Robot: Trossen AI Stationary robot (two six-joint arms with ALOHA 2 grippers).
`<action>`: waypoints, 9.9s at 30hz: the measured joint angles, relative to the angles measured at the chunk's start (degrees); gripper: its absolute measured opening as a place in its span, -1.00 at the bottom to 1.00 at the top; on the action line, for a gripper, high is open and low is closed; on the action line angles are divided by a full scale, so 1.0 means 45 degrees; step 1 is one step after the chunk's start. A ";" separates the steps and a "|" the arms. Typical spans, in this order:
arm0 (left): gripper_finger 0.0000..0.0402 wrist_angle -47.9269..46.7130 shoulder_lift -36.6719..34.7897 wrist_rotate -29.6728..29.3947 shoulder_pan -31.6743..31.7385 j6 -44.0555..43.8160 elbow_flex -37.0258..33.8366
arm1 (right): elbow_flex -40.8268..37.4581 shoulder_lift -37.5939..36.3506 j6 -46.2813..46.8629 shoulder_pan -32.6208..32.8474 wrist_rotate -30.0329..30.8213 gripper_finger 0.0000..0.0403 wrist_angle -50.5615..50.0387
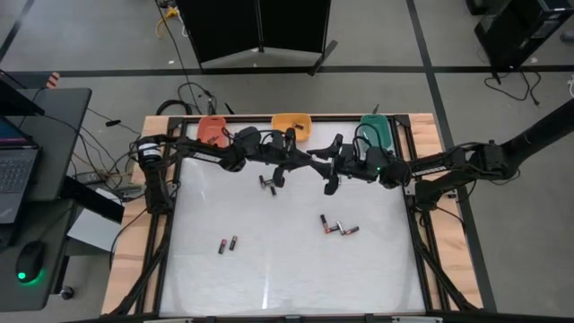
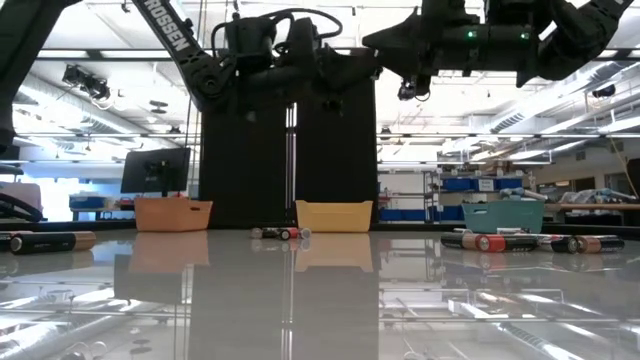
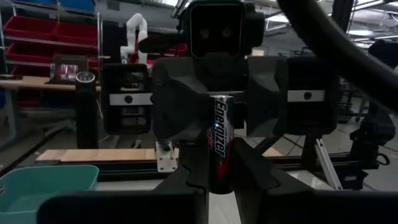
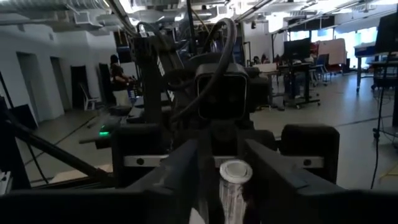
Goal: Sort batteries
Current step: Put the black battery into the green bin, then put the gold battery into the yellow bin, then put the black battery into the green bin
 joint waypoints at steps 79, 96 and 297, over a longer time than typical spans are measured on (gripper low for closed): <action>-0.22 0.2111 -0.3672 -0.3451 0.1598 0.2956 -0.5851 | 0.4231 0.3531 0.1543 -1.0224 0.2924 -0.46 -1.7245; -0.22 0.1833 -0.3672 -0.3451 0.1598 0.3024 -0.5846 | 0.5029 -0.0362 -0.0480 -0.6787 0.1572 -0.95 -2.0352; -0.22 -0.0374 -0.3677 -0.1425 0.1598 0.3366 -0.5841 | 0.3599 0.1175 0.4193 -0.2647 0.2901 -0.18 -2.2462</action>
